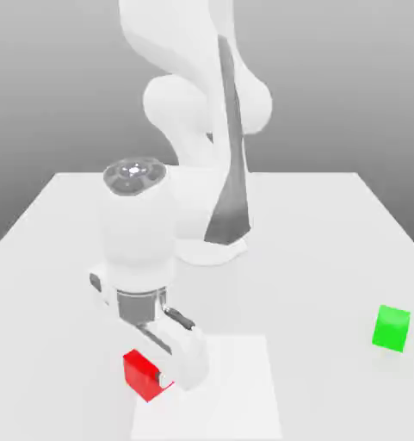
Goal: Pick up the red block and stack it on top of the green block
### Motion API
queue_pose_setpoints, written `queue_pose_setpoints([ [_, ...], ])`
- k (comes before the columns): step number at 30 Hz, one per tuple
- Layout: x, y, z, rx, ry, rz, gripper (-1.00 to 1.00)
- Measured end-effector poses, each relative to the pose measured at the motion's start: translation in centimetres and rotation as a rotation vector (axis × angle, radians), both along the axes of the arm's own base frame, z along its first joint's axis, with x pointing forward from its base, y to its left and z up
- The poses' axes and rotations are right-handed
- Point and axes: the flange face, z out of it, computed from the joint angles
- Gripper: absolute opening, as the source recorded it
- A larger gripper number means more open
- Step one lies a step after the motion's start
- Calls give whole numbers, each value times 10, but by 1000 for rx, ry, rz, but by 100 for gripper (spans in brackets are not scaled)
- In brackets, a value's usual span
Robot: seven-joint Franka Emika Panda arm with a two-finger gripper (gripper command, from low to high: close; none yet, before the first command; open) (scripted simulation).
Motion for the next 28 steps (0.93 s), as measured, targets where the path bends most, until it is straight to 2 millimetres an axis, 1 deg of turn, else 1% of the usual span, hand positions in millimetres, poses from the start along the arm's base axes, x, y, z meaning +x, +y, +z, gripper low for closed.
queue_pose_setpoints([
  [2, 4, 45, 8, 5, -3, 143, -100],
  [4, 3, 100, 14, 10, -4, 312, -100],
  [7, -13, 186, 22, 14, -6, 585, -100],
  [9, -32, 238, 27, 14, -7, 761, -100],
  [11, -57, 285, 31, 13, -6, 931, -100],
  [14, -103, 348, 36, 7, -4, 1184, -100],
  [16, -138, 383, 38, 1, -1, 1345, -100],
  [17, -149, 394, 36, -1, -2, 1390, -100],
  [19, -137, 385, 26, -3, -5, 1366, -100],
  [20, -136, 385, 20, -3, -5, 1364, -100],
  [25, -138, 385, -19, -3, -3, 1368, -100],
  [26, -139, 384, -24, -3, -1, 1369, 100],
  [28, -139, 384, -24, -3, -2, 1369, 100],
])
